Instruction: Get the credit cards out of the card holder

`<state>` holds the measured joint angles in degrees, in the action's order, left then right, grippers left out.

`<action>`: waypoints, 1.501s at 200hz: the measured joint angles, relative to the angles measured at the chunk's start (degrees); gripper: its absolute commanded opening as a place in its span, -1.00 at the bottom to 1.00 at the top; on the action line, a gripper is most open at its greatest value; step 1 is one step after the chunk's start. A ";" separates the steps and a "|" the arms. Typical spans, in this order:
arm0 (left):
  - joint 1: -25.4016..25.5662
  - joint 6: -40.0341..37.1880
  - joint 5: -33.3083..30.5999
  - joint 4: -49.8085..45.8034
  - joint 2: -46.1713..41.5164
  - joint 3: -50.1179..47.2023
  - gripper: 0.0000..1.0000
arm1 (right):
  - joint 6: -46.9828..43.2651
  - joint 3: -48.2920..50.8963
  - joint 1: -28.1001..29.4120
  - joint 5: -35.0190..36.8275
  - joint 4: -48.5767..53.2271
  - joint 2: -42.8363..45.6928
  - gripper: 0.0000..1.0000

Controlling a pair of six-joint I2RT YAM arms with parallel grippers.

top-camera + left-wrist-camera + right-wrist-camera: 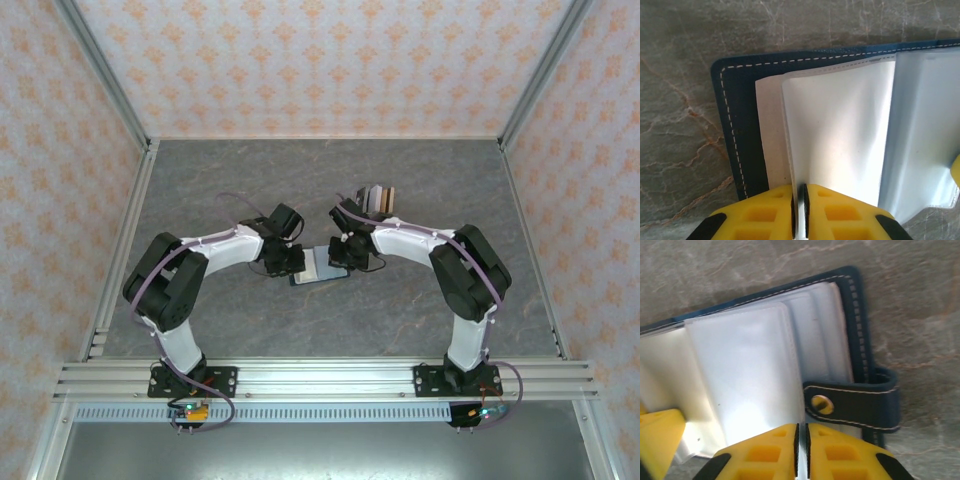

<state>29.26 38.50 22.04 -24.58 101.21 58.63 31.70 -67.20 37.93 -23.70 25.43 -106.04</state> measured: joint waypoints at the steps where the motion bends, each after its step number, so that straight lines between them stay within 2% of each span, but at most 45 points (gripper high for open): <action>1: 0.00 0.00 0.02 0.00 0.02 0.02 -0.74 | -0.02 0.00 0.00 -0.22 -0.04 0.00 -0.75; 93: 0.00 -1.25 0.00 -0.09 1.01 1.29 -0.74 | 0.26 -0.11 -0.24 -7.23 -4.20 -1.38 -0.79; 120: 0.00 -1.88 -0.44 -1.31 1.07 2.34 -0.51 | 0.74 -0.09 -0.63 -7.67 -4.90 -1.03 -0.57; 155: -0.22 -2.80 -1.40 -4.02 -0.13 4.66 0.02 | 1.29 0.92 -2.21 -4.61 -4.13 5.22 0.02; 181: -1.73 -3.10 -2.71 -6.95 -4.74 6.58 0.30 | 0.63 1.22 -3.80 1.92 -1.75 13.84 0.34; 210: -5.99 -4.37 -5.92 -9.73 -12.22 8.11 0.66 | -1.27 1.22 -5.64 14.10 1.81 24.06 0.63; 226: -9.18 -4.83 -9.20 -11.32 -16.46 8.20 0.87 | -3.26 1.55 -6.78 22.25 2.73 29.53 1.00; 237: -11.41 -5.90 -12.28 -12.61 -19.30 8.20 1.00 | -4.13 2.14 -7.50 28.17 2.93 33.24 0.99; 267: -14.58 -8.15 -22.49 -13.40 -25.40 6.58 1.00 | -6.71 4.48 -10.01 42.21 2.21 39.69 0.99; 300: -17.11 -10.03 -32.46 -9.46 -30.10 -1.60 1.00 | -9.92 12.07 -13.64 56.96 -2.89 41.40 0.99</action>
<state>12.14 28.47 -10.41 -34.04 71.11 57.04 21.78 -55.13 24.29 33.26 22.55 -64.64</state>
